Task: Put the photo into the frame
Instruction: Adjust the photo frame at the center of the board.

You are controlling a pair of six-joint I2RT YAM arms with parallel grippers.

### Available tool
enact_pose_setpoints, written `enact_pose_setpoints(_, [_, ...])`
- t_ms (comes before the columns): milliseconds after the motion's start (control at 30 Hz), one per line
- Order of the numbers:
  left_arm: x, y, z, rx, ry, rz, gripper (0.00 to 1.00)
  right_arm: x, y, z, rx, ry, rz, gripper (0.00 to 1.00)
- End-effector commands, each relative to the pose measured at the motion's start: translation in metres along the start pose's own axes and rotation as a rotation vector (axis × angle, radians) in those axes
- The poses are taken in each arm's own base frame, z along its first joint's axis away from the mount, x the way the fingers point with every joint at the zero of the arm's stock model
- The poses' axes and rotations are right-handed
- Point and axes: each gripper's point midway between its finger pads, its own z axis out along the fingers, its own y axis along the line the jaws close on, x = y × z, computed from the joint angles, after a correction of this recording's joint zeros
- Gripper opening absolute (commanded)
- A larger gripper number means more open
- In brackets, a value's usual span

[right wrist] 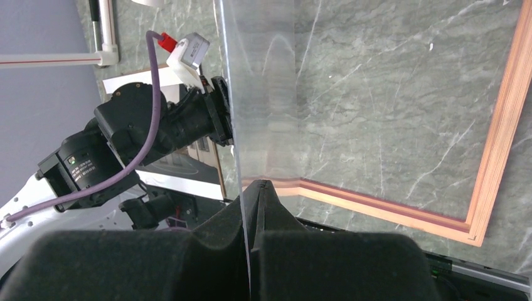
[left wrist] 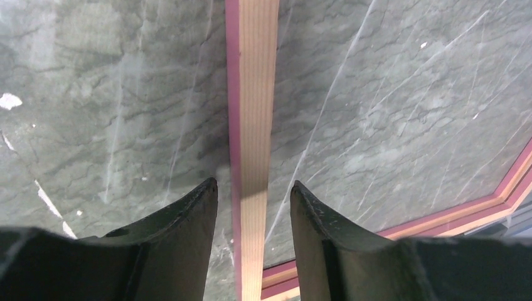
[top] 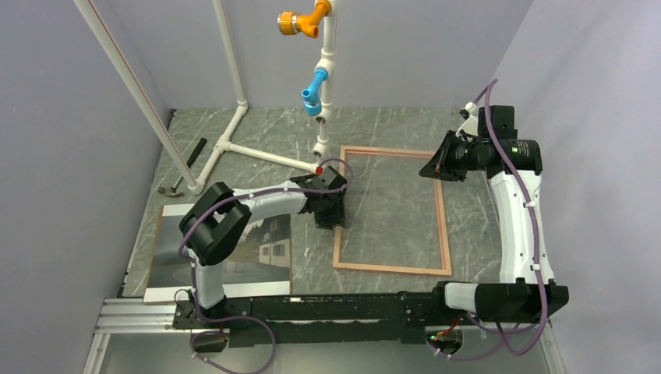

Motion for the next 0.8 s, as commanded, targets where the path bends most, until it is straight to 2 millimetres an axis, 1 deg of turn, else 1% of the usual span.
enact_pose_setpoints(0, [-0.005, -0.006, -0.019, 0.033, -0.045, 0.026, 0.49, -0.014, 0.011, -0.008, -0.04, -0.073, -0.028, 0.0])
enact_pose_setpoints(167, [0.008, 0.006, -0.01, 0.0, -0.012, 0.036, 0.42, -0.015, 0.011, -0.007, -0.041, -0.075, -0.027, 0.0])
enact_pose_setpoints(300, [0.011, 0.009, -0.007, -0.01, 0.0, 0.044, 0.35, -0.015, 0.012, -0.005, -0.049, -0.072, -0.022, 0.0])
enact_pose_setpoints(533, [0.011, 0.013, -0.014, -0.013, -0.016, 0.042, 0.18, -0.018, 0.018, -0.006, -0.072, -0.071, -0.025, 0.0])
enact_pose_setpoints(767, [0.02, 0.015, -0.015, 0.014, -0.005, 0.027, 0.12, -0.019, 0.022, -0.003, -0.102, -0.062, -0.028, 0.0])
